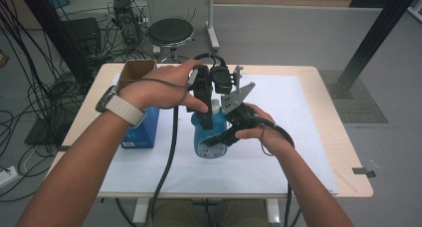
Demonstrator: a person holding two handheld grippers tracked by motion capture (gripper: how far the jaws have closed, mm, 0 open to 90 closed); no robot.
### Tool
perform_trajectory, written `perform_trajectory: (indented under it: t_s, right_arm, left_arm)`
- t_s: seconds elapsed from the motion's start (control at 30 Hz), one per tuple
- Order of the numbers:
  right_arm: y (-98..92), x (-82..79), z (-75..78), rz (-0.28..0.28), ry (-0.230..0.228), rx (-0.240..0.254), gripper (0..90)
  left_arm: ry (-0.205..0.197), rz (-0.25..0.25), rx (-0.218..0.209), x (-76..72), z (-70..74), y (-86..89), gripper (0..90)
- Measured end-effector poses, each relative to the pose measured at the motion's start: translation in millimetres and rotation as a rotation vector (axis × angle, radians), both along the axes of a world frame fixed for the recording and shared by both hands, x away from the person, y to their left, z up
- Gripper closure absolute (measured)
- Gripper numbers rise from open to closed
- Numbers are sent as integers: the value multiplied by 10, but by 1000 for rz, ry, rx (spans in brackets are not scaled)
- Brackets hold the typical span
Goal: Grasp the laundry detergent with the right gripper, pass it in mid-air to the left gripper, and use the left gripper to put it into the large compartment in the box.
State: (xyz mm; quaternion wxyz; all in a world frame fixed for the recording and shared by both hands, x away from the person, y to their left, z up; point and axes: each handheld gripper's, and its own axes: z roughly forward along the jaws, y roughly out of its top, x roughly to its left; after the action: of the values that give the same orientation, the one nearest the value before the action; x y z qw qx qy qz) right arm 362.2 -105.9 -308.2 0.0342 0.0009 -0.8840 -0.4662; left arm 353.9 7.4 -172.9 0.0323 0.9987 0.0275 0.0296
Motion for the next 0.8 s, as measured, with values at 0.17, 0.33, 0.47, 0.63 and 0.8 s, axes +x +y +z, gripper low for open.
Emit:
perform_trajectory:
  t_s: [0.17, 0.33, 0.47, 0.63, 0.8]
  right_arm:
    - [2, 1, -1, -2, 2, -1, 432]
    - [2, 3, -1, 1, 9, 0, 432]
    - [2, 3, -2, -2, 12, 1, 432]
    - [4, 1, 6, -4, 16, 4, 432]
    - [3, -1, 18, -4, 21, 4, 432]
  left_arm:
    - [0, -1, -1, 3, -5, -4, 86]
    - [2, -3, -2, 7, -17, -11, 86]
    - [2, -2, -5, 8, -24, -10, 86]
    - [6, -5, -6, 11, -45, -13, 90]
    - [7, -8, -11, 12, -56, -29, 90]
